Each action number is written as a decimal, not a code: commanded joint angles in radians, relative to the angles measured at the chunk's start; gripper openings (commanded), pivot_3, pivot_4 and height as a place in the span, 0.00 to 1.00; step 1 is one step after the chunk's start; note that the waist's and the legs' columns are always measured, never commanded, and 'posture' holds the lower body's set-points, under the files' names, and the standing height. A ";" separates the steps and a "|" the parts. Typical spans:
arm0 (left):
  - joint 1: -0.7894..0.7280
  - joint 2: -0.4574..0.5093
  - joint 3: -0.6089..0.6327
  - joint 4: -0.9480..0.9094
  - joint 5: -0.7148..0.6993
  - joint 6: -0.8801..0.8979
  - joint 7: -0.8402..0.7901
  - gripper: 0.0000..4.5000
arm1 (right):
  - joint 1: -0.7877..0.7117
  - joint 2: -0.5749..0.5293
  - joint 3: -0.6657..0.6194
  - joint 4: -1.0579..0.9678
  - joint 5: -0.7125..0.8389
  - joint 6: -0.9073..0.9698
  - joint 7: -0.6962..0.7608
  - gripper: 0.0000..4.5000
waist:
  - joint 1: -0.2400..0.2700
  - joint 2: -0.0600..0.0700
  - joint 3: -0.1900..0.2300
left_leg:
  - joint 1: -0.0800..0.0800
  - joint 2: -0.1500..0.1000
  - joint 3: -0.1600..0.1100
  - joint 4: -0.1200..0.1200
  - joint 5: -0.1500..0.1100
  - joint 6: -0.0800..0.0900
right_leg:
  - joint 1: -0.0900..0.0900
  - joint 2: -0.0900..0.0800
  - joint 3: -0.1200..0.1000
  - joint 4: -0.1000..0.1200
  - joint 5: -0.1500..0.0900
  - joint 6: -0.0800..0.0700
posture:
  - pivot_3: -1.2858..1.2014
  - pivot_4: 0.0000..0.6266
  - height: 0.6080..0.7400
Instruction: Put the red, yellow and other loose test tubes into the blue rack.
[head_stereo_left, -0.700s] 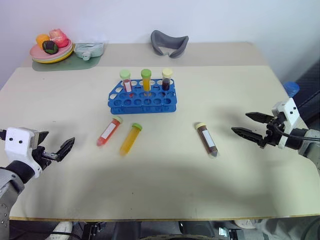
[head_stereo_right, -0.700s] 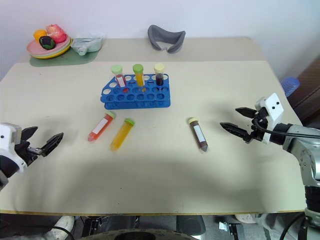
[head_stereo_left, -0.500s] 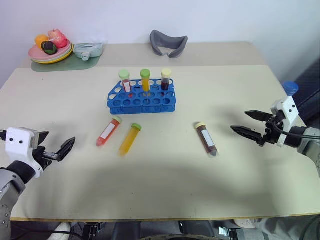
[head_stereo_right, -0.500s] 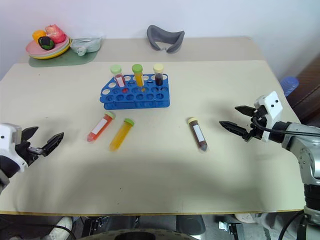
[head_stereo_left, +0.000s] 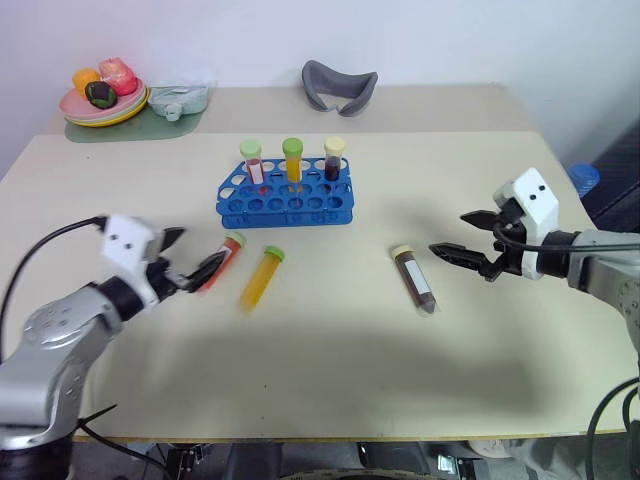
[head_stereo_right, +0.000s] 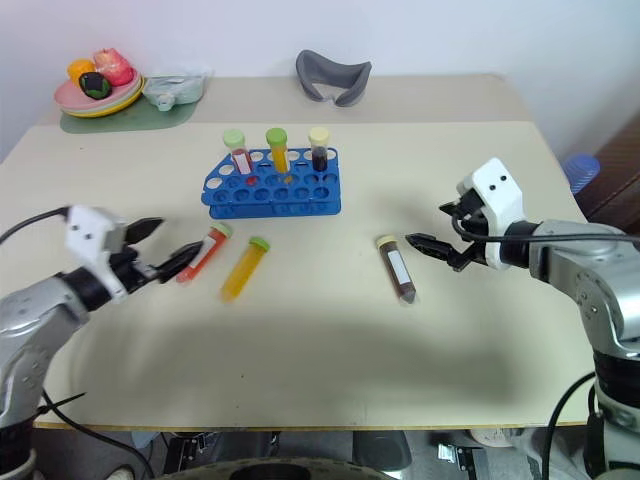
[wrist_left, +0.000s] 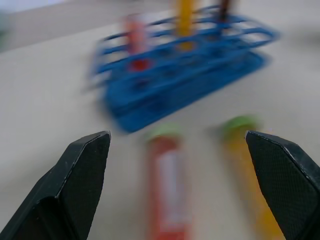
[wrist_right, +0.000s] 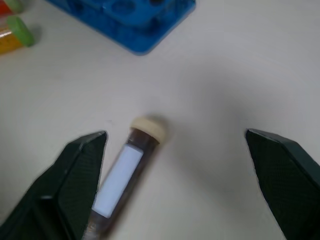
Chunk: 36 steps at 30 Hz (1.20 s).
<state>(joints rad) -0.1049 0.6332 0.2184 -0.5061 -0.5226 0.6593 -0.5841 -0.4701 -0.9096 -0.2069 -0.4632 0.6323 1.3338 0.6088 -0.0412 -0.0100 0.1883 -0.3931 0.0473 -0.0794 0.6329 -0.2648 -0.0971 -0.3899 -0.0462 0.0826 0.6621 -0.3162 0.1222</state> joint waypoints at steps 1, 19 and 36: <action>-0.076 -0.026 -0.121 -0.006 -0.004 -0.028 -0.056 0.98 | -0.085 0.017 0.000 -0.073 0.032 0.254 -0.102 1.00 | -0.002 0.000 0.000 | 0.000 0.000 0.000 0.000 0.000 0.000 | 0.000 0.000 0.000 0.000 0.000 0.000 | 0.52 0.24 1.00; -0.047 -0.024 -0.304 0.008 0.092 -0.134 -0.170 0.98 | -0.390 0.132 0.368 0.518 0.950 0.281 -1.166 1.00 | -0.005 0.000 0.000 | -0.004 0.000 0.000 -0.001 0.000 0.001 | -0.005 0.001 0.000 0.001 0.000 -0.001 | 0.52 0.24 1.00; 0.046 -0.027 -0.299 -0.026 0.124 -0.159 -0.128 1.00 | -0.433 0.132 0.632 0.567 1.340 0.037 -1.684 0.48 | -0.003 0.000 0.000 | -0.013 0.000 -0.003 0.005 0.000 0.001 | -0.010 0.001 -0.002 0.002 0.000 -0.001 | 0.52 0.24 1.00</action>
<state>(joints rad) -0.0632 0.6064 -0.0964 -0.5062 -0.4020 0.5265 -0.7139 -0.8946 -0.7745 0.4089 0.1294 1.9587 1.3722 -1.0697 -0.0443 -0.0097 0.1879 -0.4062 0.0478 -0.0825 0.6377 -0.2651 -0.0960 -0.4003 -0.0451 0.0803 0.6645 -0.3166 0.1215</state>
